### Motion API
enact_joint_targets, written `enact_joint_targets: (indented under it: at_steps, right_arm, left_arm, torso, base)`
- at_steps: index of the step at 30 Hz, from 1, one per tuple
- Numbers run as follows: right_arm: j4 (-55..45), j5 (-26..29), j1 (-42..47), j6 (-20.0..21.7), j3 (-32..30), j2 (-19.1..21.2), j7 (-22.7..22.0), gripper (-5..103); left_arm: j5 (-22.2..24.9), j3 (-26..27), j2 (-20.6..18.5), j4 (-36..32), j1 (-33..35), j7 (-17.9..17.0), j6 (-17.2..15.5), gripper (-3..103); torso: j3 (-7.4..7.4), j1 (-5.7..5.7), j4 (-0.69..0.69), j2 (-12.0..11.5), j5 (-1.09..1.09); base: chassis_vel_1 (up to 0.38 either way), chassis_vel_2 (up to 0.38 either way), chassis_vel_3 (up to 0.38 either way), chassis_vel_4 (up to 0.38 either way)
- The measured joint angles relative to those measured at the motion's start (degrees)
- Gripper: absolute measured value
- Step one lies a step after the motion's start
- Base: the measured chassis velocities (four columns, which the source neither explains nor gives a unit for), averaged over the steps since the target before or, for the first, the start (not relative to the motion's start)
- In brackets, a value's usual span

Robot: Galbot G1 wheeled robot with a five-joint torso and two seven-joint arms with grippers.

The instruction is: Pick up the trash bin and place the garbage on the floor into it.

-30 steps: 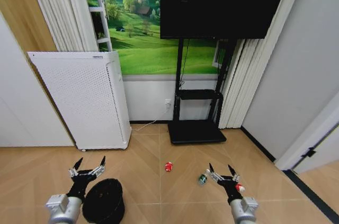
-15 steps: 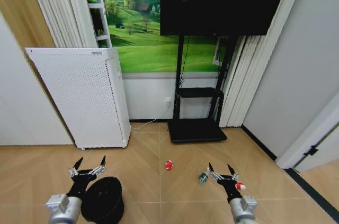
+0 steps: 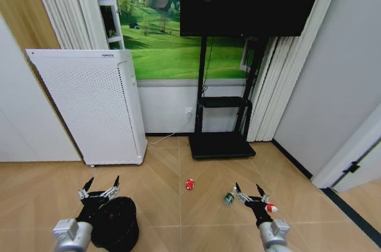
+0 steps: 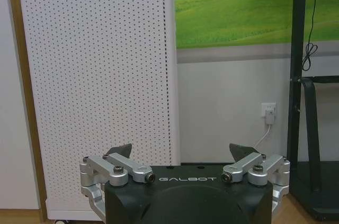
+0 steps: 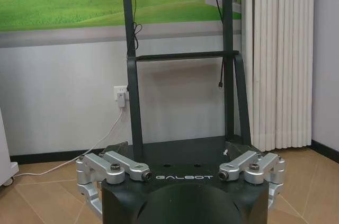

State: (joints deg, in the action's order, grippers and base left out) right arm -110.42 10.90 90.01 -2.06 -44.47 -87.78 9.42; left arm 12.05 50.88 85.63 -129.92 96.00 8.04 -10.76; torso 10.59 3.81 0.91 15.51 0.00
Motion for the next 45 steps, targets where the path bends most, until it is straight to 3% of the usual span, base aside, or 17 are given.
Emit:
enact_joint_targets:
  at_steps: [45]
  right_arm:
    - [0.5, -0.9, 0.1, -1.3, 0.1, -0.4, 0.5, 100]
  left_arm:
    - [-0.3, 0.2, 0.4, 0.1, -0.1, 0.8, 0.7, 100]
  torso:
    - [-7.92, -2.19, 0.0, -10.1, 0.0]
  base:
    - [0.0, 0.0, 0.0, 0.0]
